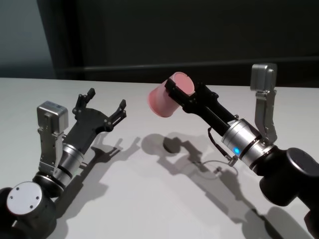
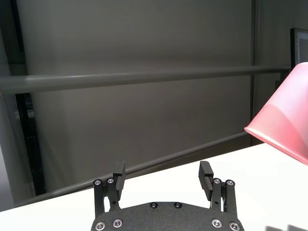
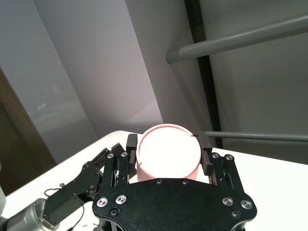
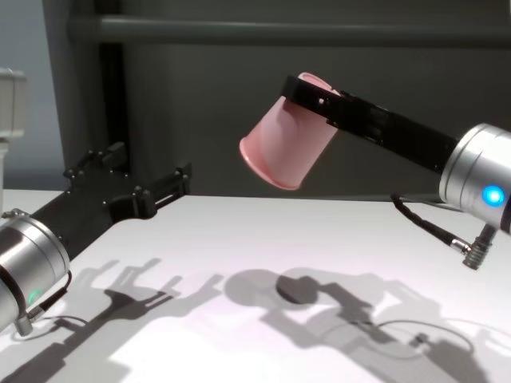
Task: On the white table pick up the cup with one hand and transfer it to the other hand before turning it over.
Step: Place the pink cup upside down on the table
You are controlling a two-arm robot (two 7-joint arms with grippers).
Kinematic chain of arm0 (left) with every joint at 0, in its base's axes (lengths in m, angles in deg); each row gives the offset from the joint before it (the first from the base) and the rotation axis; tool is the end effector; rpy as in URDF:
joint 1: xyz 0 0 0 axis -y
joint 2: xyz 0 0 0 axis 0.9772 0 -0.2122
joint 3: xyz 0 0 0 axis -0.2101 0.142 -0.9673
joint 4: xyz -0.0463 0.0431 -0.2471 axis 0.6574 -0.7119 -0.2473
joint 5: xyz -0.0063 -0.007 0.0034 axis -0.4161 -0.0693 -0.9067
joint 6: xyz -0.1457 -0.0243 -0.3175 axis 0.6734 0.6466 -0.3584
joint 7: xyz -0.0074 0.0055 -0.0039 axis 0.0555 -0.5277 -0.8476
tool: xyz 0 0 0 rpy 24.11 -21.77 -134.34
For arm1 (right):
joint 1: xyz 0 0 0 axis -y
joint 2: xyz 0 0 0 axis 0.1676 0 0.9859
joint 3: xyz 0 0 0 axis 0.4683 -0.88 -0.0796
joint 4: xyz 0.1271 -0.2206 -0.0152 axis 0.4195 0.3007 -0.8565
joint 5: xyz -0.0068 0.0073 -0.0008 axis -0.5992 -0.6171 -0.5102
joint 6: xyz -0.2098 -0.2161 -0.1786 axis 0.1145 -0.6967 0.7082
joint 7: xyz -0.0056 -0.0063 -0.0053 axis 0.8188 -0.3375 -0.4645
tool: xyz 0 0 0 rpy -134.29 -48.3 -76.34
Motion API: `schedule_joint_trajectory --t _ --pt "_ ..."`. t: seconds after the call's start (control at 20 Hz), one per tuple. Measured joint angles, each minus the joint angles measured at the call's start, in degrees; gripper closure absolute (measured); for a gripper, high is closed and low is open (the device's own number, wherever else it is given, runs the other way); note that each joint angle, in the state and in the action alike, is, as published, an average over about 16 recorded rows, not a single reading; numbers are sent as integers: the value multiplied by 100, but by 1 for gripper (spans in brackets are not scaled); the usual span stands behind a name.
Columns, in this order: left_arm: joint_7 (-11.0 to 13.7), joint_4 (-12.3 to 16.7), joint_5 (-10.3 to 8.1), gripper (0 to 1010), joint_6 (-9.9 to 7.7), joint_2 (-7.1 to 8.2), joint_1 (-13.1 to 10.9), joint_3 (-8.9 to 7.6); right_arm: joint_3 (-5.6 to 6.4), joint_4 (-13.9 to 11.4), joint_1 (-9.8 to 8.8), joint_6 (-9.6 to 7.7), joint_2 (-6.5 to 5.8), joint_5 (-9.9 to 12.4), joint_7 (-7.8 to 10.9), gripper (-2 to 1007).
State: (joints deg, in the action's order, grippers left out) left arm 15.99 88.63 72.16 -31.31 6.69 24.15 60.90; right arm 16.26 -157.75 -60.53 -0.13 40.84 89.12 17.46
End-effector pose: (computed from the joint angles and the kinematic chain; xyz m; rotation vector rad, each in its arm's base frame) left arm 0.4069 -0.0005 -0.3125 -0.0676 -0.1751 1.1144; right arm 0.4038 0.0903 -0.2247 0.2803 0.2710 -0.8144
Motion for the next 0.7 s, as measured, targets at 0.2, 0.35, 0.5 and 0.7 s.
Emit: schedule_joint_trajectory --t 0.2,0.35,0.5,0.7 --pt "-1 2 0 7 -2 1 -1 0 -198 -293 14 -239 -92 -740 -651 262" --pt "-1 3 0 7 -3 2 -2 0 -337 -432 46 -490 -130 -1182 -1004 262" --pt "-1 4 0 7 -4 2 -2 0 -456 -500 89 -750 -143 -1526 -1258 262" --pt "-1 5 0 7 -6 3 -2 0 -560 -484 145 -1037 -113 -1798 -1419 262"
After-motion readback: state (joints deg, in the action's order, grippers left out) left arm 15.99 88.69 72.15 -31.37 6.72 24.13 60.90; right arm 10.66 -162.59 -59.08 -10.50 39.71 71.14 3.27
